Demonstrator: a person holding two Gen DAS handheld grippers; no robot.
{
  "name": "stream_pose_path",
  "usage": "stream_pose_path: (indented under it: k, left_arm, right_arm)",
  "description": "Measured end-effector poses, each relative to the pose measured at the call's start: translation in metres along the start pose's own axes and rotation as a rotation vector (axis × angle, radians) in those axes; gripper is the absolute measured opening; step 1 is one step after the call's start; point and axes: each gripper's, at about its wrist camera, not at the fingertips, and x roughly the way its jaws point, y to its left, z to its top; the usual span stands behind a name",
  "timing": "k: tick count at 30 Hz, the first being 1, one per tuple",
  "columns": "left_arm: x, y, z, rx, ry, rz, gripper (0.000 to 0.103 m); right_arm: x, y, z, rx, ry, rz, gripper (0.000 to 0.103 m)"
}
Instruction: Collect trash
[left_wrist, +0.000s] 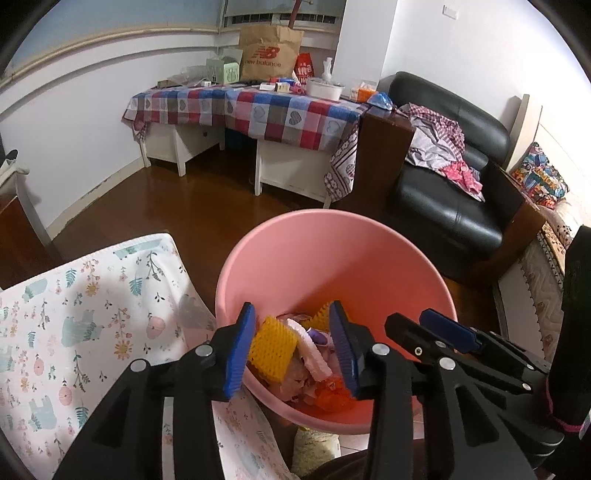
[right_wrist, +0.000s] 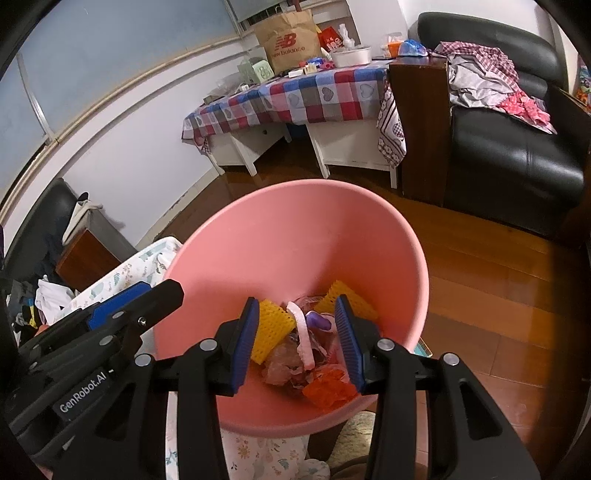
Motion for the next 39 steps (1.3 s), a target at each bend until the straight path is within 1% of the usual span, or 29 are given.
stream_pose_path:
  k: [9, 13, 16, 22, 28, 34, 39]
  left_arm:
    - [-0.027, -0.003, 0.0, 0.016, -0.047, 0.001, 0.047]
    - [-0.043, -0.005, -0.003, 0.03, -0.077, 0.006, 0.047]
    - [-0.056, -0.005, -0.006, 0.04, -0.1, 0.014, 0.047]
    - [-0.085, 0.001, -0.014, 0.029, -0.138, 0.016, 0.047]
    - [-0.116, 0.012, -0.023, 0.005, -0.176, 0.025, 0.048]
    - [-0.146, 0.024, -0.035, -0.016, -0.214, 0.042, 0.05]
    - [-0.166, 0.033, -0.046, -0.026, -0.237, 0.072, 0.051]
  right_arm:
    - [-0.028, 0.005, -0.005, -0.016, -0.057, 0.025, 0.043]
    - [-0.047, 0.014, -0.012, -0.046, -0.116, 0.03, 0.043]
    - [-0.064, 0.019, -0.015, -0.056, -0.167, 0.055, 0.043]
    - [-0.097, 0.034, -0.022, -0.089, -0.252, 0.084, 0.043]
    - [-0.116, 0.045, -0.032, -0.103, -0.288, 0.091, 0.044]
    - [-0.125, 0.056, -0.046, -0.122, -0.292, 0.092, 0.049]
    - [-0.129, 0.067, -0.059, -0.132, -0.286, 0.102, 0.049]
